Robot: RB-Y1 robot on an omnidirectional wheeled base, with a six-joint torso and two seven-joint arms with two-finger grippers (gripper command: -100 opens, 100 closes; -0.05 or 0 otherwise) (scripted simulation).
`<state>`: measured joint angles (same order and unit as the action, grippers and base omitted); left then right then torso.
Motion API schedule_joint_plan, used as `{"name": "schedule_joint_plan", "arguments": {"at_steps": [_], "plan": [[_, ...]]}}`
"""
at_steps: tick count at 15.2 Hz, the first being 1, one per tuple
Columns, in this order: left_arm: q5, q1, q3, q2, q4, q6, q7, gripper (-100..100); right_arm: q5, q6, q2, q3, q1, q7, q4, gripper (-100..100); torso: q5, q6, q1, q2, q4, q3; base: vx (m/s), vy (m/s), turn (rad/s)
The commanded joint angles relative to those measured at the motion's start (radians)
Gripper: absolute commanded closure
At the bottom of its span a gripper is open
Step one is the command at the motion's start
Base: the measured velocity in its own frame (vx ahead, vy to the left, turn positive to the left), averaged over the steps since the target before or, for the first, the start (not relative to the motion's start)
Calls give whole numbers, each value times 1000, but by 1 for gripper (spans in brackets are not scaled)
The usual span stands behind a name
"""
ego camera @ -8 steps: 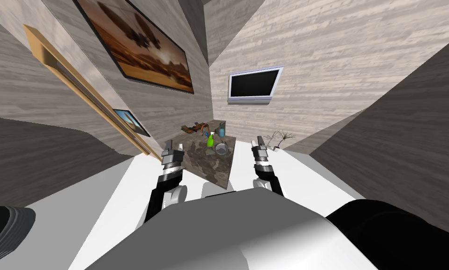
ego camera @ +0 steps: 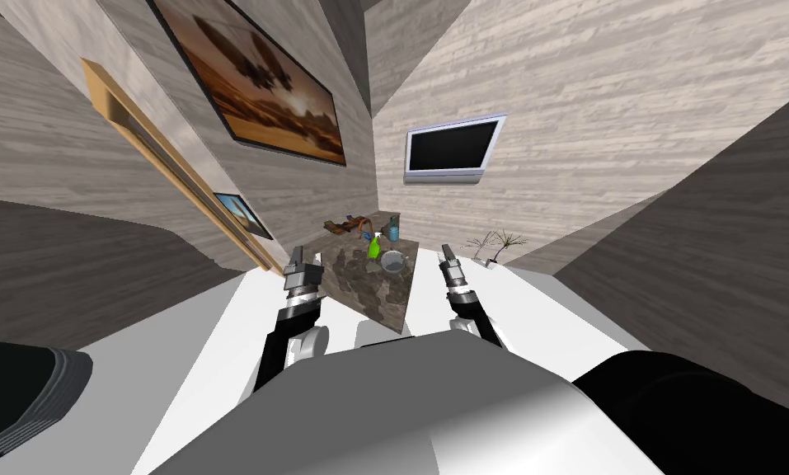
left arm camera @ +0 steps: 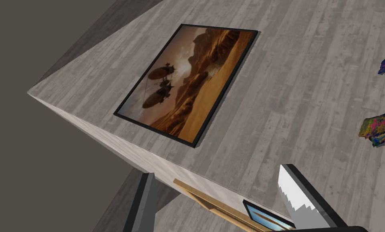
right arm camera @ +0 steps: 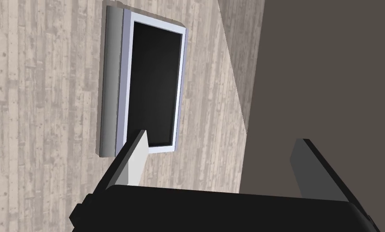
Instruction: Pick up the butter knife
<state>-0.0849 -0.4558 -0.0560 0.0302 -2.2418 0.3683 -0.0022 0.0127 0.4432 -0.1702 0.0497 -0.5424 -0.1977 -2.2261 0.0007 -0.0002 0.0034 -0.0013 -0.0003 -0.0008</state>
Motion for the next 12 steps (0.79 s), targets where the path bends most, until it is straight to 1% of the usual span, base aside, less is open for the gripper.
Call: {"name": "schedule_joint_plan", "arguments": {"at_steps": [1,2,3,4,5,6,7,8,9,10,11,12], "plan": [[0,0,0,0,0,0,0,0,-26,0,-50,-2,1,-19,39,-100,0,0,0,0,0,0,15,63,109],[0,0,0,0,0,0,0,0,-26,0,-62,-2,1,-19,39,-100,0,0,0,0,0,0,19,64,78],[0,0,0,0,0,0,0,0,-42,-2,-93,-3,3,-30,64,-100,0,0,1,0,0,0,21,75,82],[0,0,0,0,0,0,0,0,-42,-2,-99,-3,3,-30,64,-100,0,0,1,0,0,0,17,69,66],[0,0,0,0,0,0,0,0,-59,-4,-133,-5,5,-42,91,-100,0,0,1,0,0,0,18,74,86],[0,0,0,0,0,0,0,0,-59,-4,-138,-5,5,-42,91,-100,0,0,2,0,0,0,23,65,68],[0,0,0,0,0,0,0,0,-77,-6,-172,-7,7,-55,119,-100,0,0,1,0,0,0,30,69,83],[0,0,0,0,0,0,0,0,-77,-6,-178,-7,7,-55,119,-100,0,0,1,-1,0,0,30,63,71],[0,0,0,0,0,0,0,0,-97,-8,-213,-9,9,-69,150,-100,0,0,1,-1,0,0,33,74,101],[0,0,0,0,0,0,0,0,-97,-8,-220,-9,9,-69,150,-100,0,0,1,-1,0,-1,24,77,77],[0,0,0,0,0,0,0,0,-118,-10,-253,-10,11,-83,182,-100,0,0,2,-1,0,-1,24,85,93],[0,0,0,0,0,0,0,0,-118,-10,-262,-10,11,-83,182,-100,0,0,2,-1,0,0,27,78,81]]}}
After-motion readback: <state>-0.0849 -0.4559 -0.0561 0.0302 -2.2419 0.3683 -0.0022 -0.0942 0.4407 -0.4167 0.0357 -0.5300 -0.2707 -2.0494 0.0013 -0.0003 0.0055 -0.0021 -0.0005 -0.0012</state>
